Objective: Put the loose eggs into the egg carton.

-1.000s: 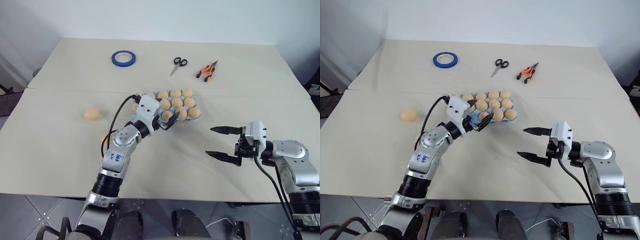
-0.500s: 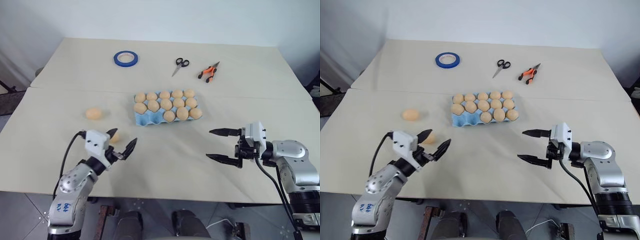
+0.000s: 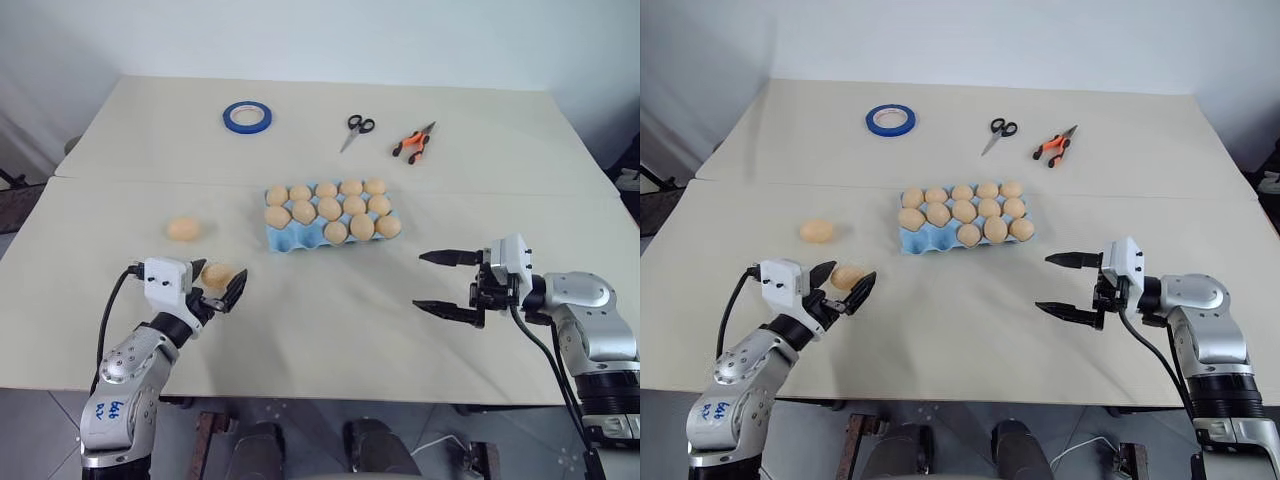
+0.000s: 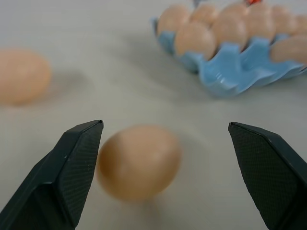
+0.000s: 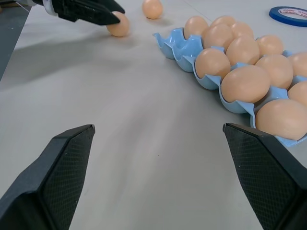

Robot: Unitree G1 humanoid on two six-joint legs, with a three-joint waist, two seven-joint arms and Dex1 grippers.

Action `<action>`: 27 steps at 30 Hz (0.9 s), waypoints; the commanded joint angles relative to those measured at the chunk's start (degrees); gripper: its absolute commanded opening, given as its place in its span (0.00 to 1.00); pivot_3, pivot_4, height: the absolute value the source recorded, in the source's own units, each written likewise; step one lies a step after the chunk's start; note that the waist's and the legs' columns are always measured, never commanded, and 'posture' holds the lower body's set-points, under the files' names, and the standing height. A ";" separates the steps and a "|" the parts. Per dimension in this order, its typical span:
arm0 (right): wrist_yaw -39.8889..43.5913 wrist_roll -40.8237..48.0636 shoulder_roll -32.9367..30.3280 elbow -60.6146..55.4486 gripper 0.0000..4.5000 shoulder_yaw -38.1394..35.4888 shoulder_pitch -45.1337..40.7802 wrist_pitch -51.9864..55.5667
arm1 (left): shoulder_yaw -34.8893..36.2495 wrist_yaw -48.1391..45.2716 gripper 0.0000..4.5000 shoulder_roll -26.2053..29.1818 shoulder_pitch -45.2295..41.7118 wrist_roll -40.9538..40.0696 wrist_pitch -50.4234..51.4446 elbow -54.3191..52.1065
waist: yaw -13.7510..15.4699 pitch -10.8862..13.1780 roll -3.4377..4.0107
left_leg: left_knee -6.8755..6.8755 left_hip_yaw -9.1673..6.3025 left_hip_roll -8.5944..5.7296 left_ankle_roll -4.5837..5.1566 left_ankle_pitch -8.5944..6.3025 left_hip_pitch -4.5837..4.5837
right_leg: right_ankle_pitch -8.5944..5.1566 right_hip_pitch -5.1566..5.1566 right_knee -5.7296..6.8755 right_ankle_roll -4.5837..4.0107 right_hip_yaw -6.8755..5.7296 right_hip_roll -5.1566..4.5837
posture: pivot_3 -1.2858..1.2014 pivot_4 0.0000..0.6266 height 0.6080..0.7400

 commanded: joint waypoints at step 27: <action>-0.67 -0.21 -0.11 -1.29 1.00 -1.07 0.25 -0.41 | -5.77 -1.38 0.47 3.41 -3.60 1.36 1.03 0.53 | 0.07 0.00 0.00 | -0.16 0.05 0.00 -0.28 0.13 -0.01 | 0.00 -0.02 -0.18 0.01 0.00 -0.01 | 0.52 0.24 1.00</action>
